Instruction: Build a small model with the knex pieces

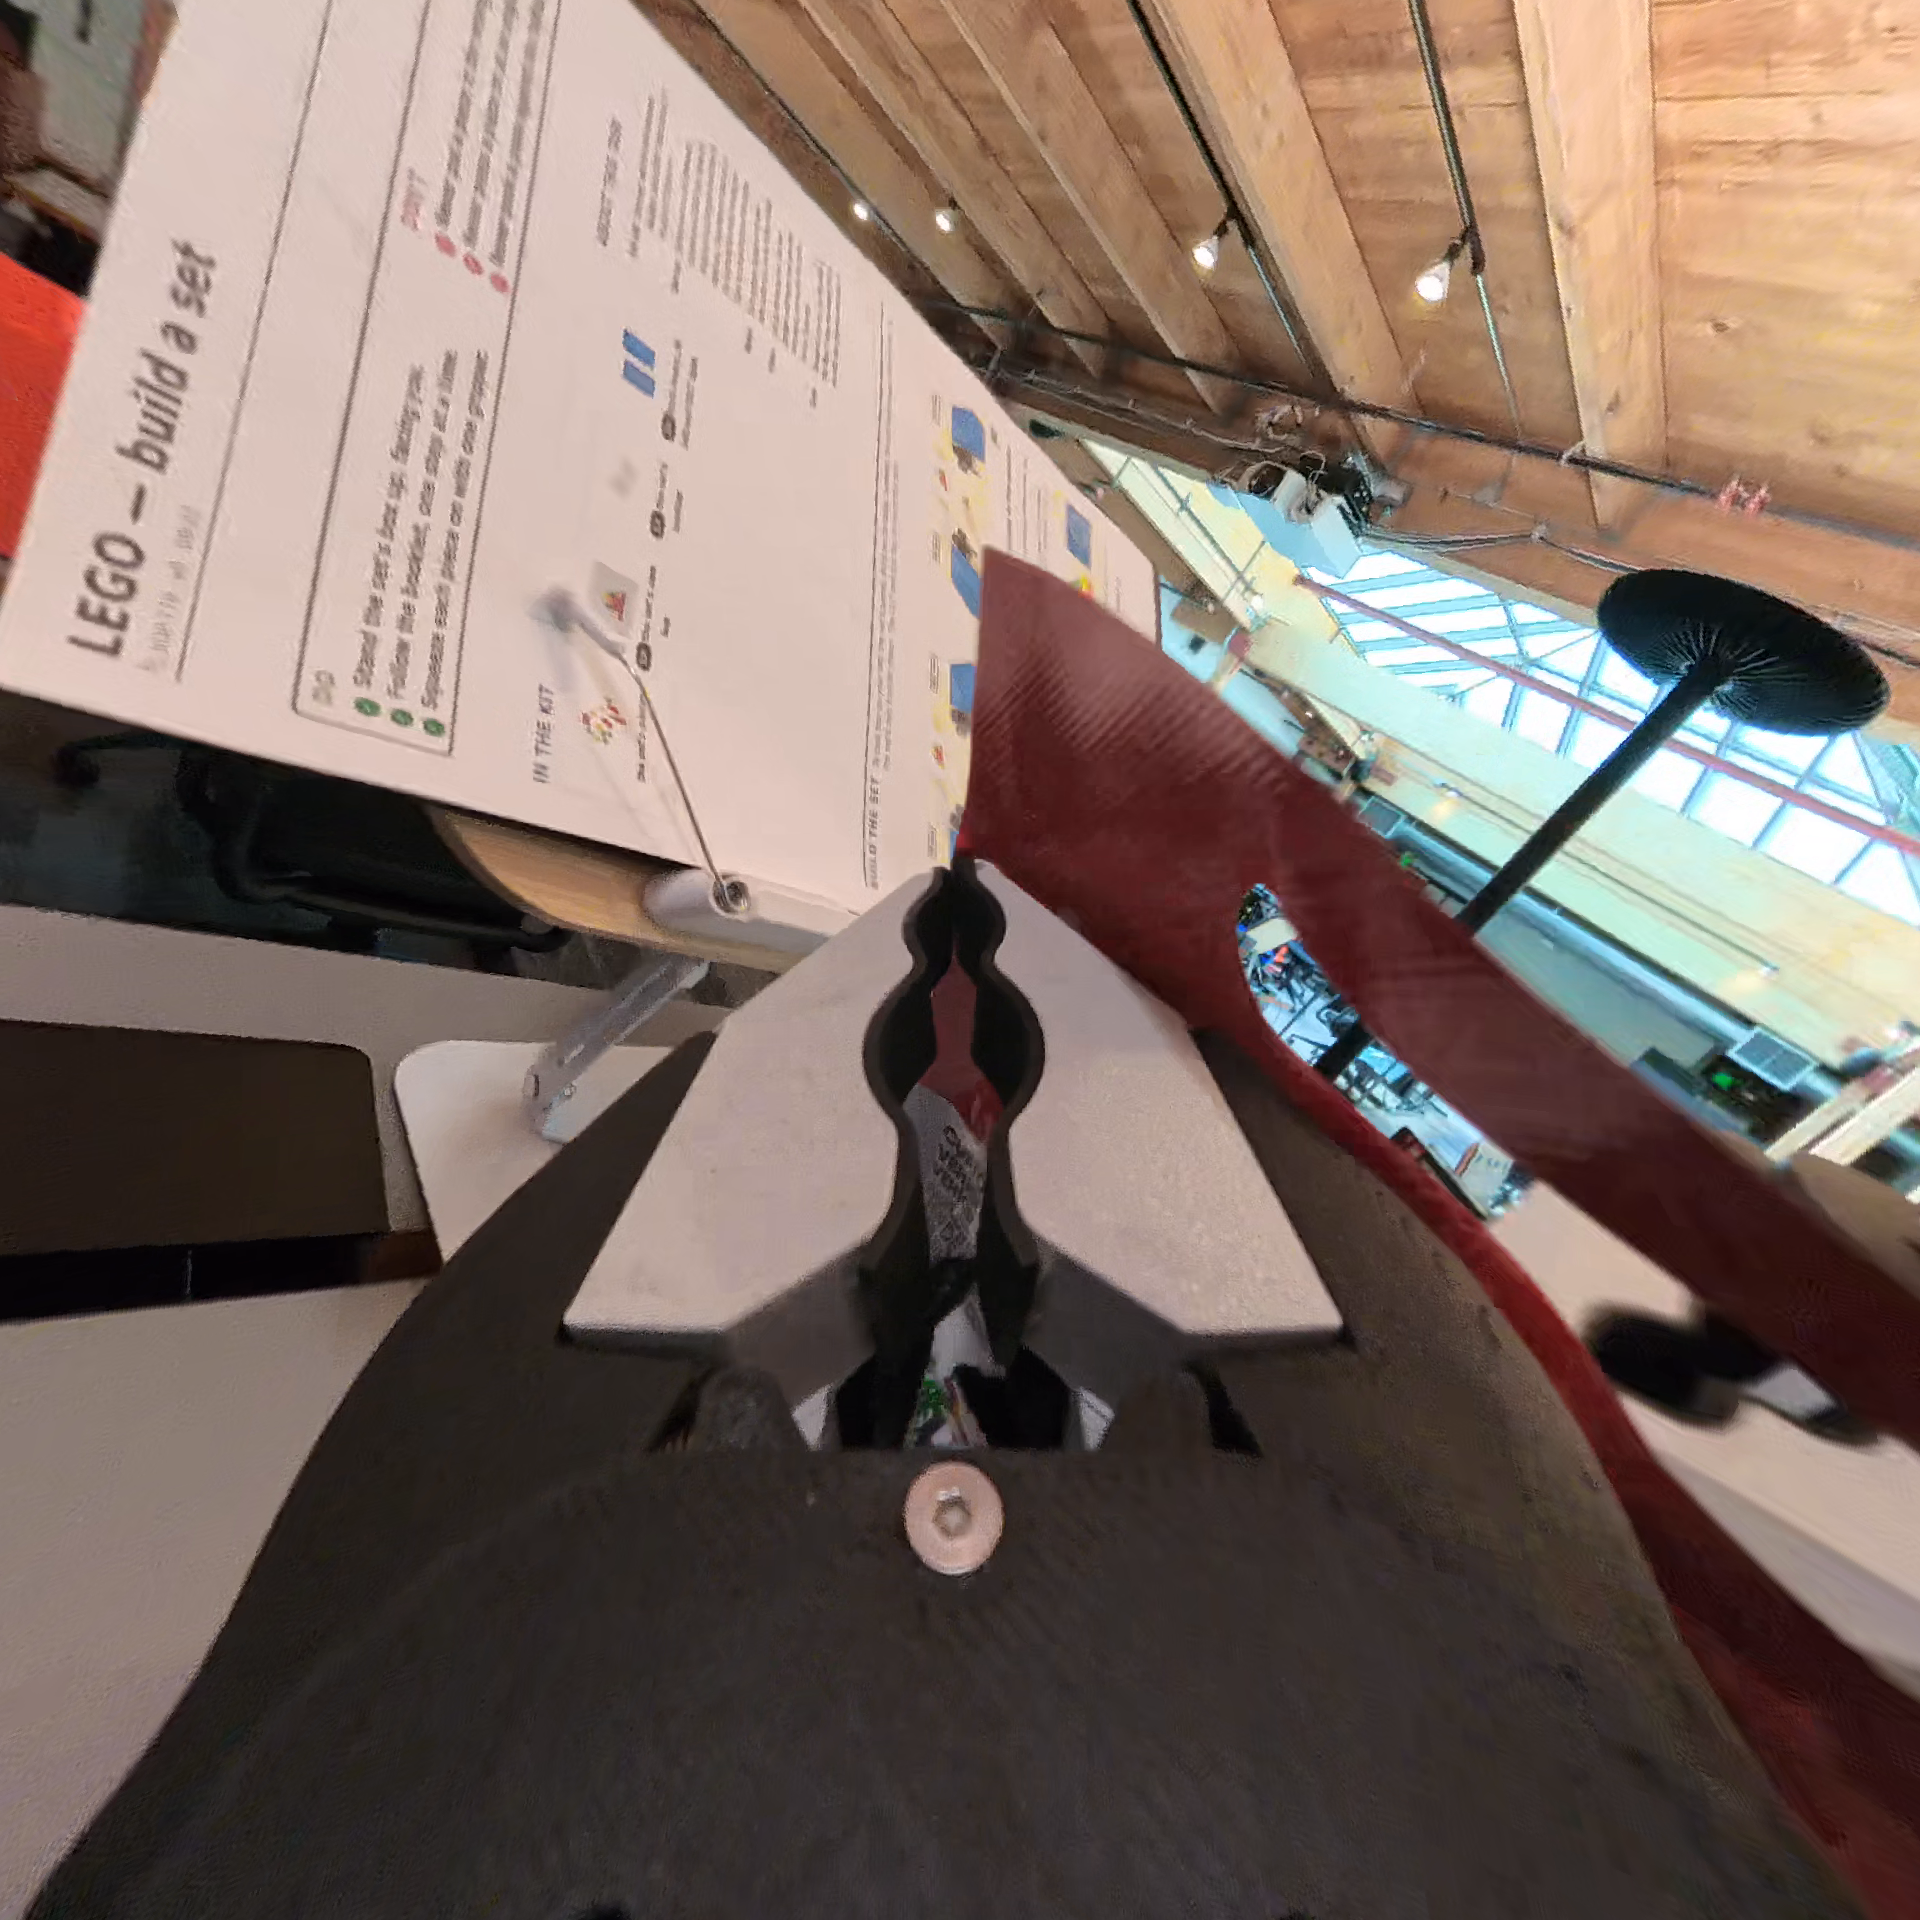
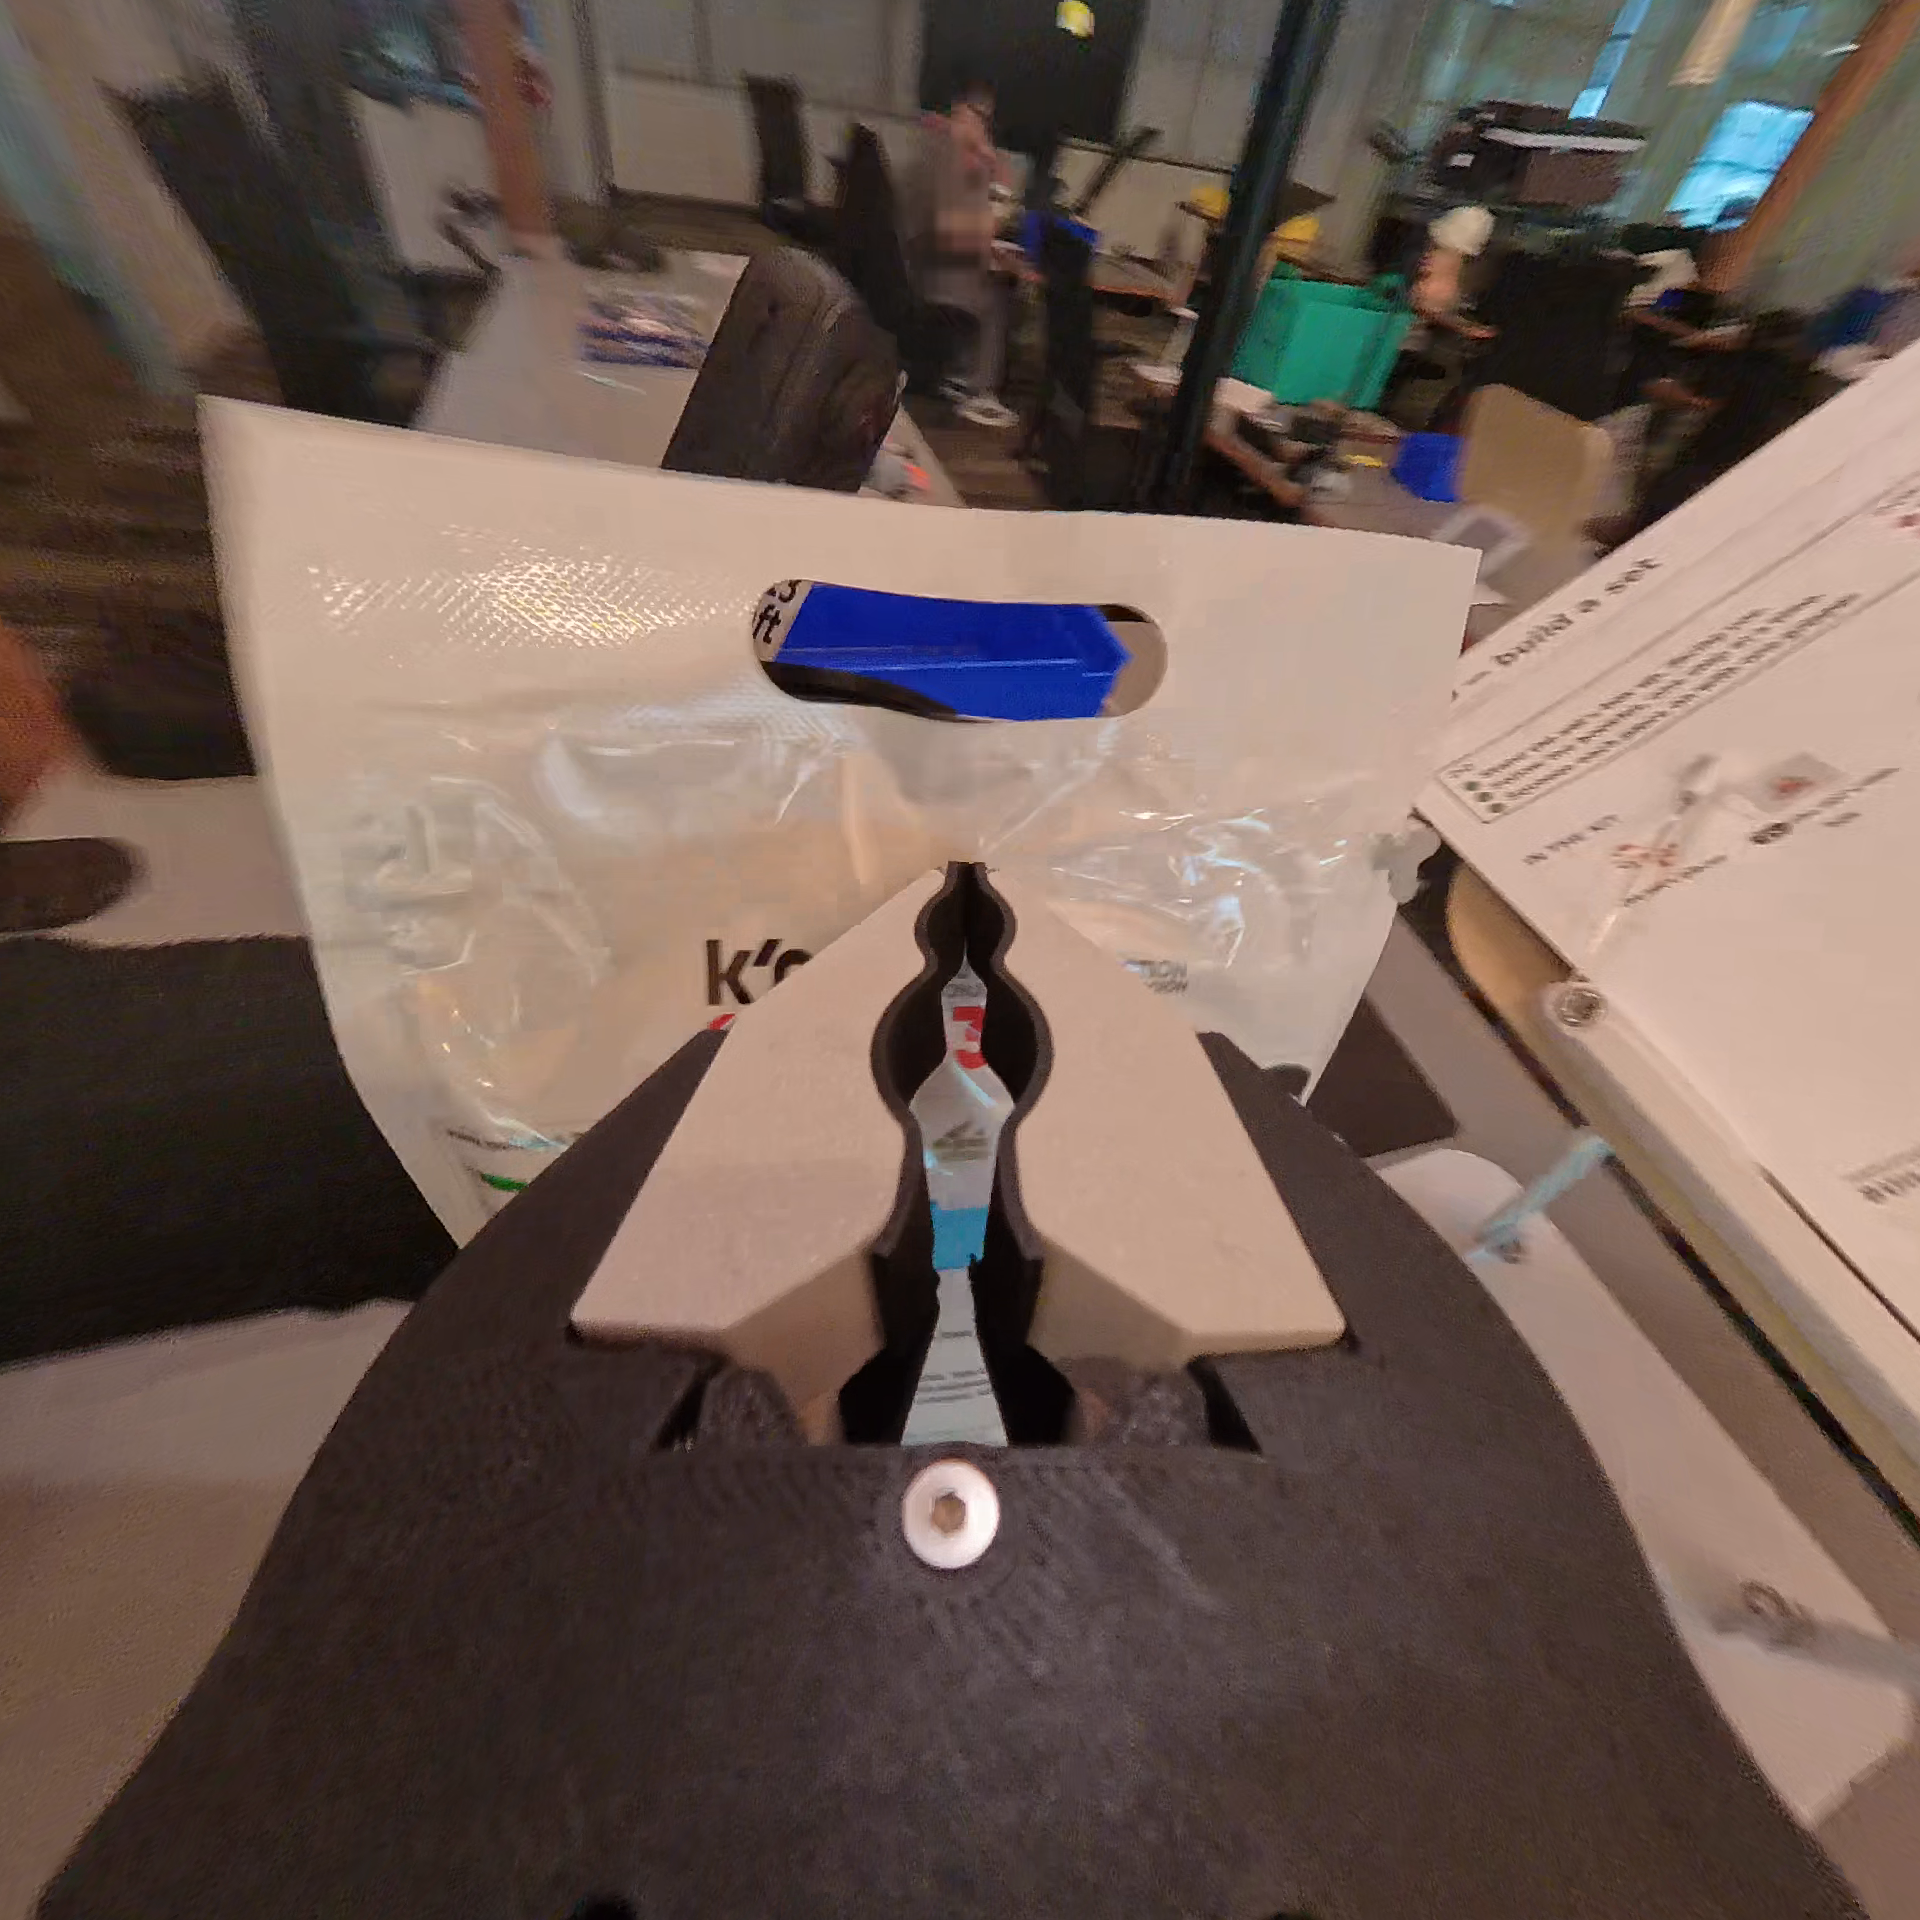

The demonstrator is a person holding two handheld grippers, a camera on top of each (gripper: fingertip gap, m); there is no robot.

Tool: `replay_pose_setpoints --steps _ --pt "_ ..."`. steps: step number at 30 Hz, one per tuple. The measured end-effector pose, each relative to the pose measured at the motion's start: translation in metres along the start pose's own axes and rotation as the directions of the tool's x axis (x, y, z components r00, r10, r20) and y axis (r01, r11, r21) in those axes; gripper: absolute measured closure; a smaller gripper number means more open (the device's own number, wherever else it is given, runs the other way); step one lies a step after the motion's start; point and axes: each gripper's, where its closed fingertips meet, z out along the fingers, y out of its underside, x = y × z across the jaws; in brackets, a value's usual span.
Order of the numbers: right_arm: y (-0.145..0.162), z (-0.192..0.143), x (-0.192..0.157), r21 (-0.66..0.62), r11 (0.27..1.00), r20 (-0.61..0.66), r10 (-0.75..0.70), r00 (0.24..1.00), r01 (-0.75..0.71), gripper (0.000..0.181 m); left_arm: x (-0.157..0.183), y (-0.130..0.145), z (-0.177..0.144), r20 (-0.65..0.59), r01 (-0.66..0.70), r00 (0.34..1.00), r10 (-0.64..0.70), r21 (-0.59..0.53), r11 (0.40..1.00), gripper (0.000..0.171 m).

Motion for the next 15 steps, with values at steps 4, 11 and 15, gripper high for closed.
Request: replay_pose_setpoints --steps 4,11,15 --pt "-0.017 -0.031 0.025 0.136 0.983 -0.073 0.131 0.989 -0.12 0.181 0.02 0.006 0.0 -0.094 -0.059 0.994 0.053 -0.054 0.997 0.171" --pt "-0.015 -0.058 0.069 0.122 0.972 0.021 0.202 0.979 -0.203 0.15 0.057 0.01 -0.003 -0.315 -0.005 0.949 -0.019 -0.076 0.997 0.171" --pt "-0.006 -0.054 0.07 0.098 0.98 0.149 0.158 0.976 -0.173 0.165 0.071 0.023 0.0 -0.388 0.01 0.92 -0.057 -0.122 0.992 0.171"
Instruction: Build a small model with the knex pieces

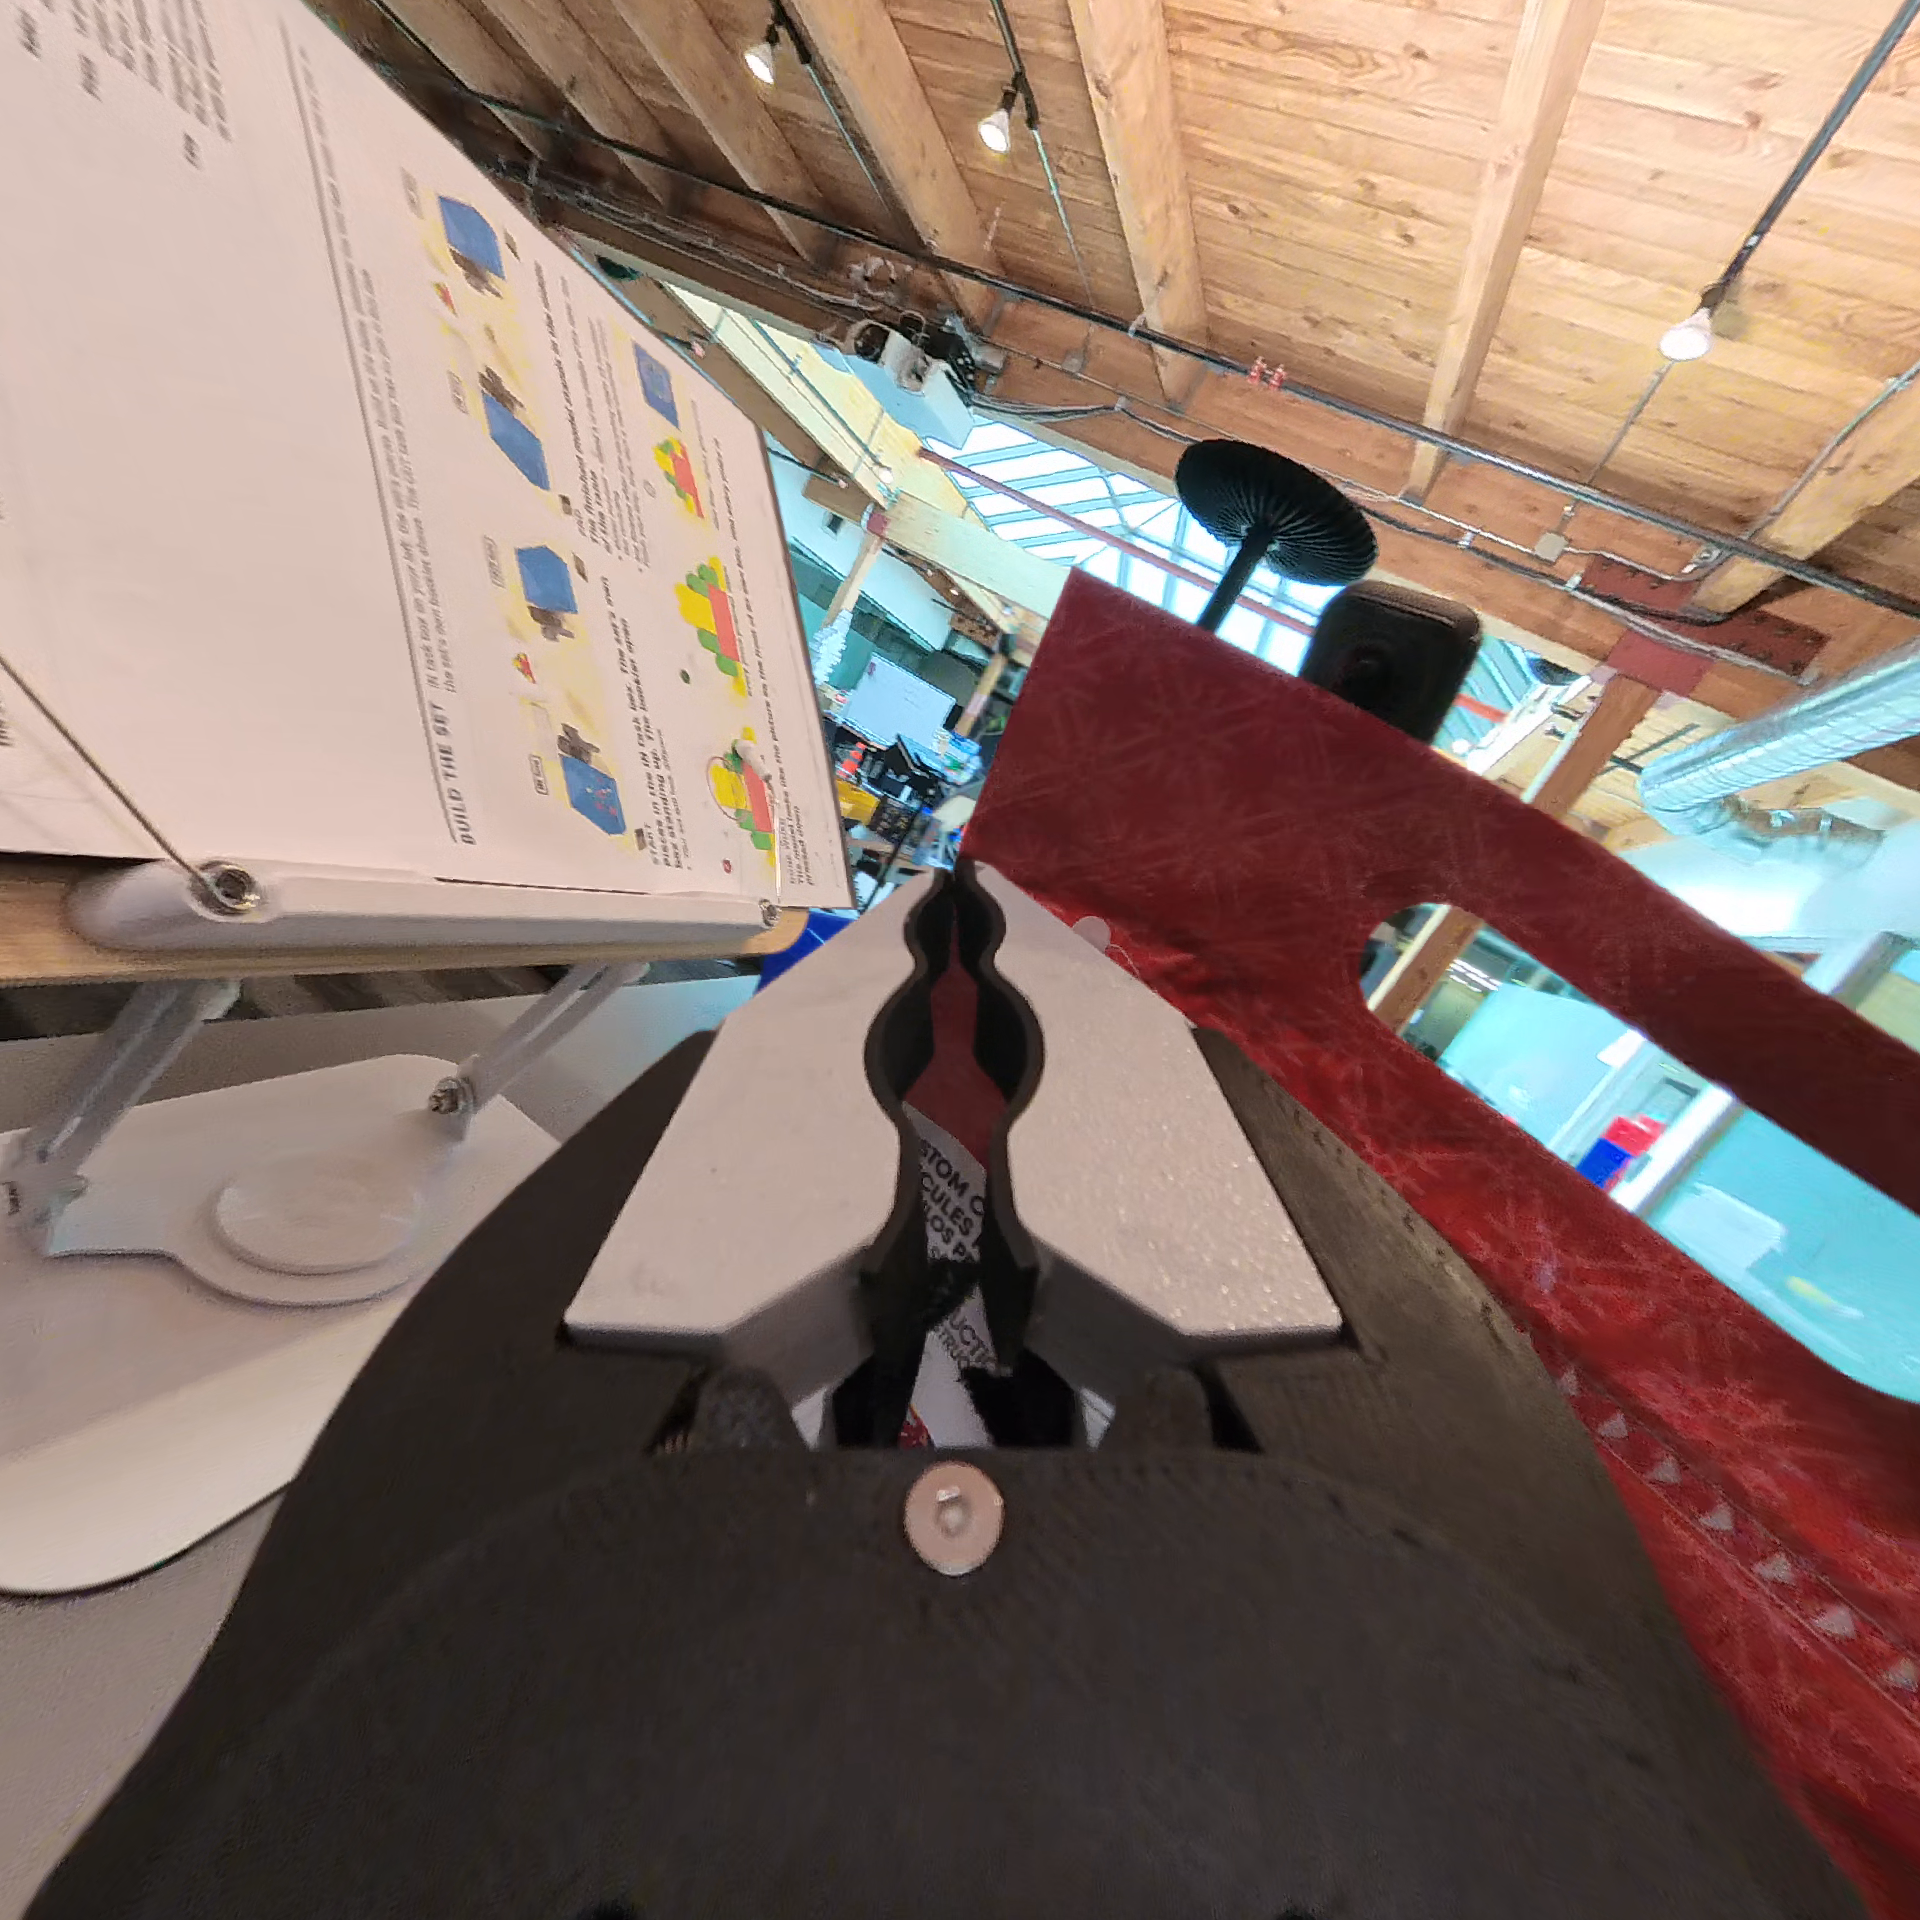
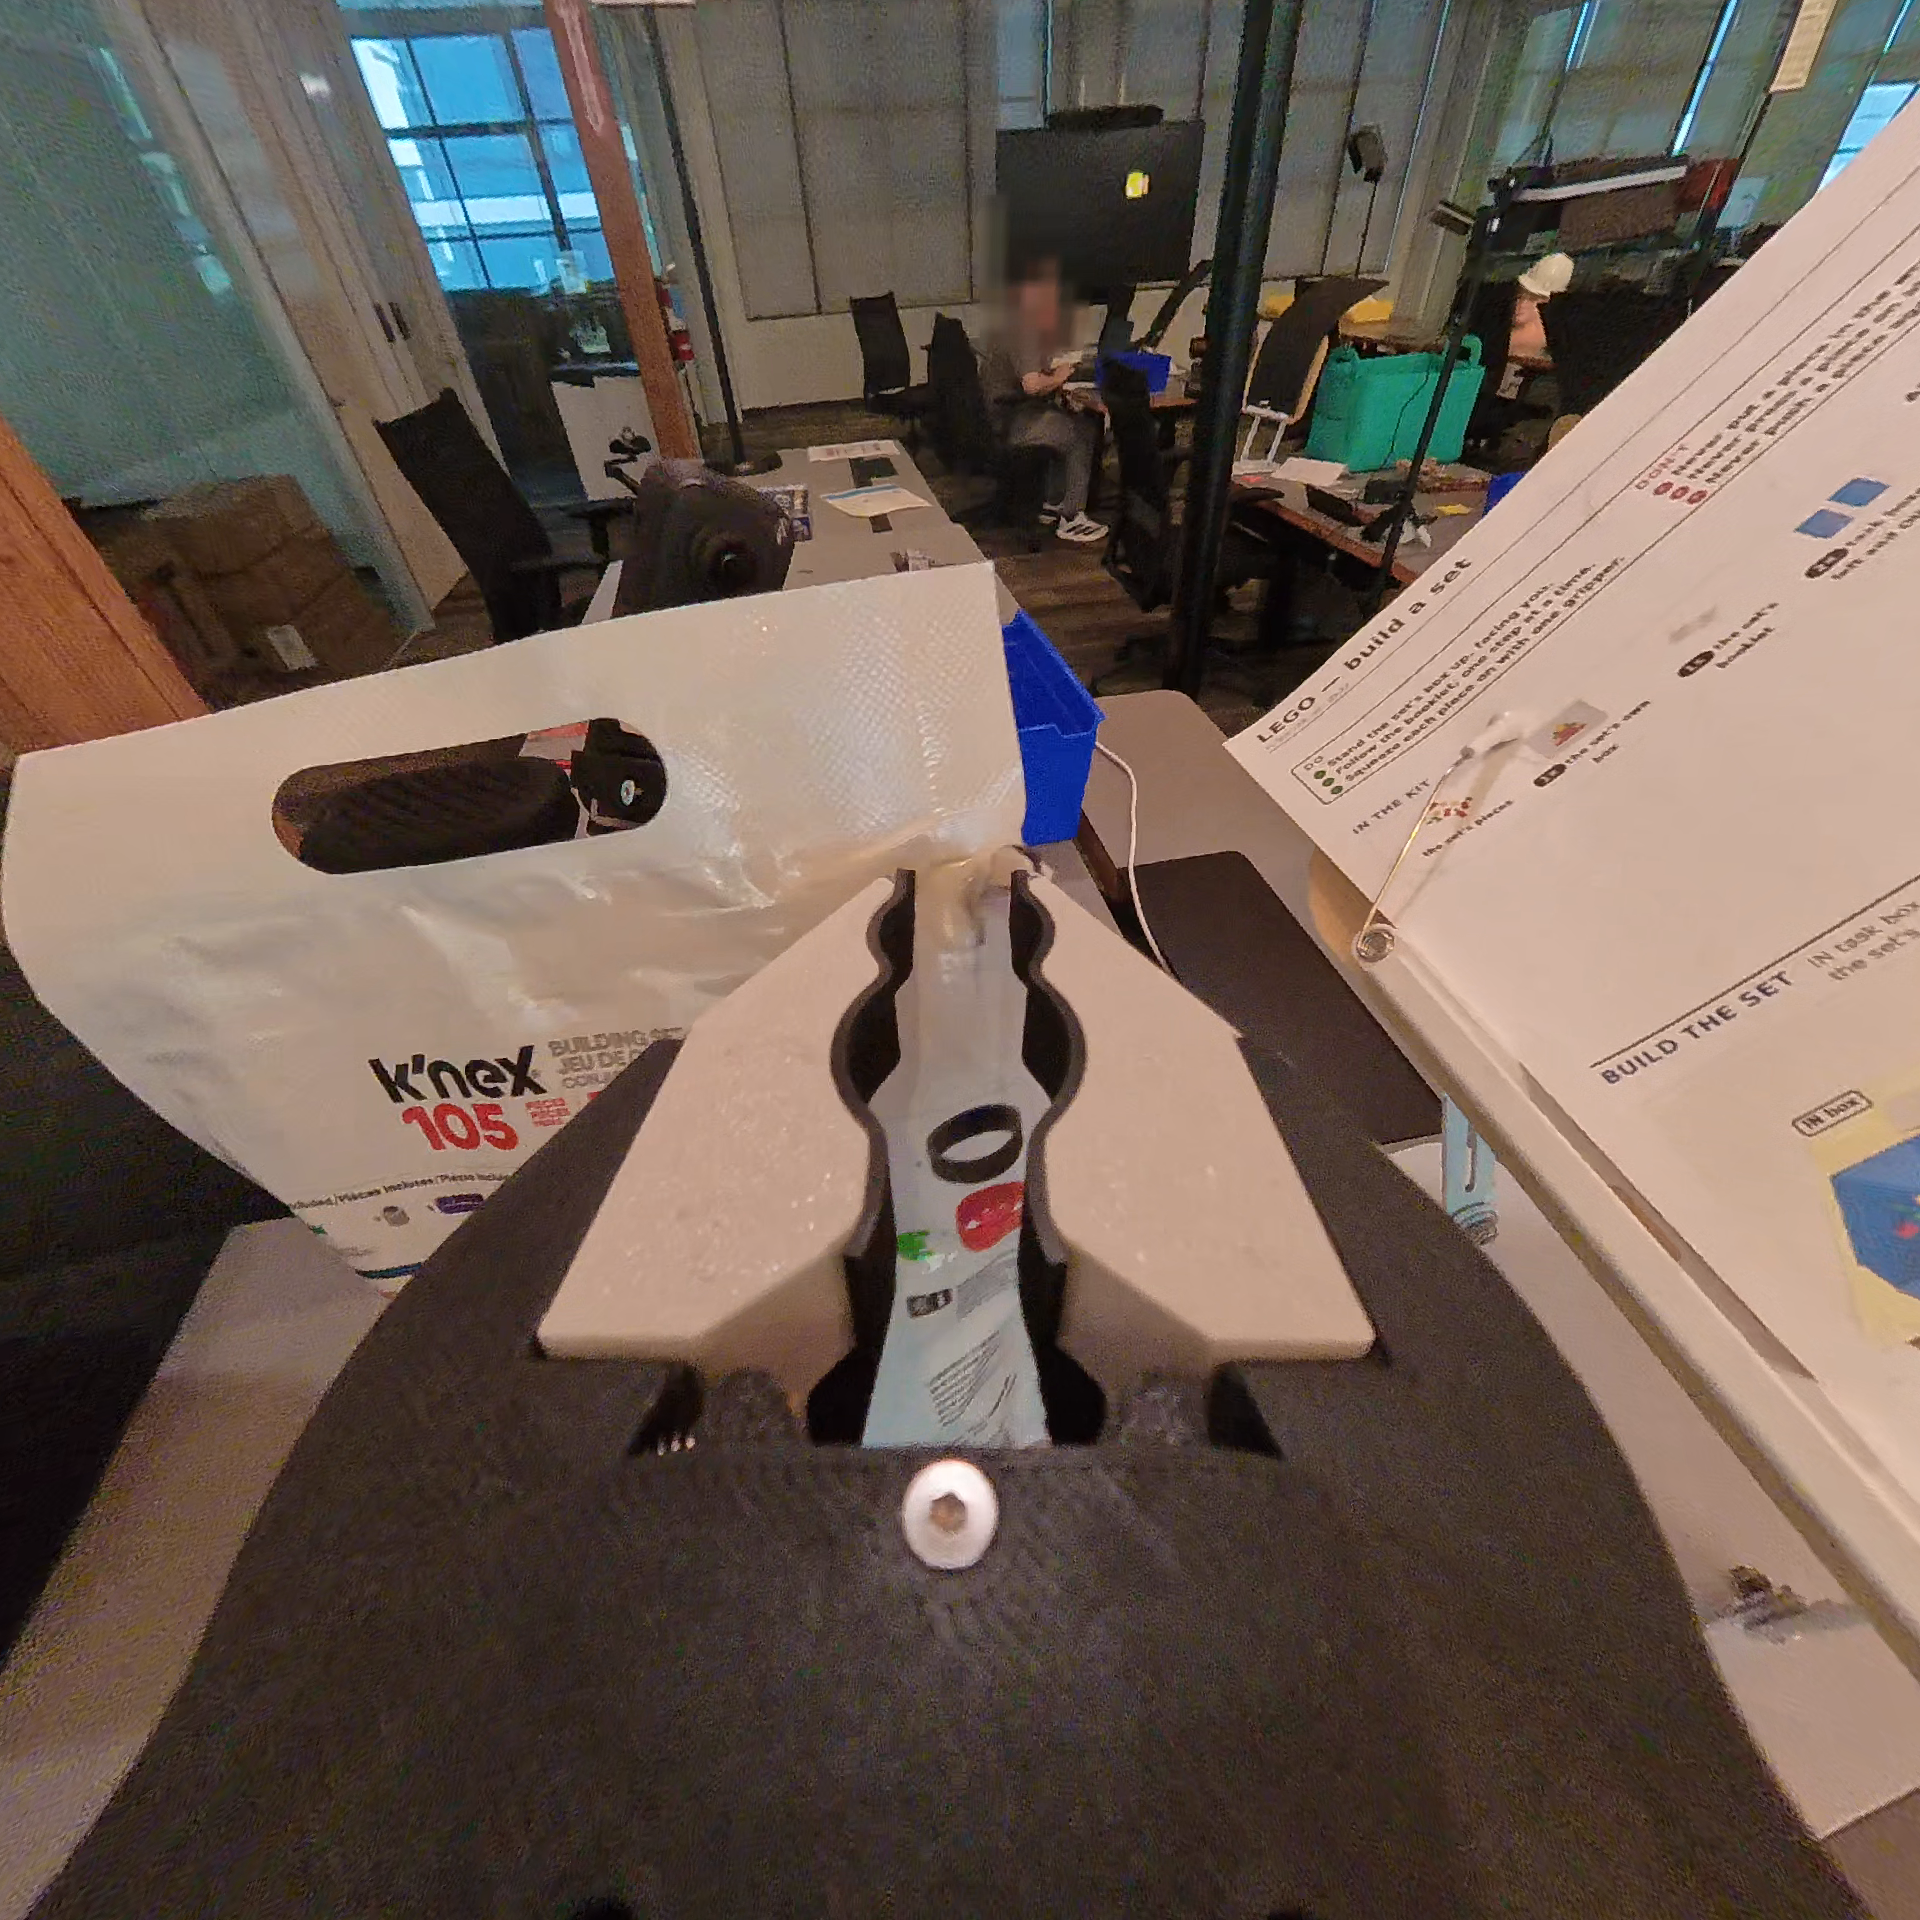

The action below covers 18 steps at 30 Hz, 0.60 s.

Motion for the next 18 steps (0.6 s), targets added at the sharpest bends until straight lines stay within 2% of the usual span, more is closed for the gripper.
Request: replay_pose_setpoints --steps 4,5,9,14,18 --pt "0.005 -0.004 0.0 -0.04 0.999 0.051 -0.005 0.999 0.007 0.171 0.001 0.004 0.002 -0.034 0.041 0.999 -0.04 0.012 0.999 0.171" --pt "0.006 -0.004 -0.002 -0.041 0.999 0.07 -0.001 0.998 0.004 0.179 0.001 0.005 0.003 -0.031 0.039 0.999 -0.038 0.008 0.999 0.171" --pt "0.008 -0.005 -0.002 -0.011 0.999 0.085 0.035 0.996 -0.035 0.177 0.0 0.008 0.006 -0.027 0.038 0.999 -0.038 -0.002 0.999 0.171" --pt "0.008 -0.004 0.001 0.009 0.999 0.072 0.033 0.997 -0.034 0.181 -0.002 0.007 0.008 -0.013 0.035 0.999 -0.035 0.012 0.999 0.171" --pt "0.011 0.001 0.007 -0.03 0.999 -0.019 -0.037 0.999 0.036 0.181 -0.012 0.006 0.008 0.079 -0.002 0.997 0.0 0.025 1.0 0.171"
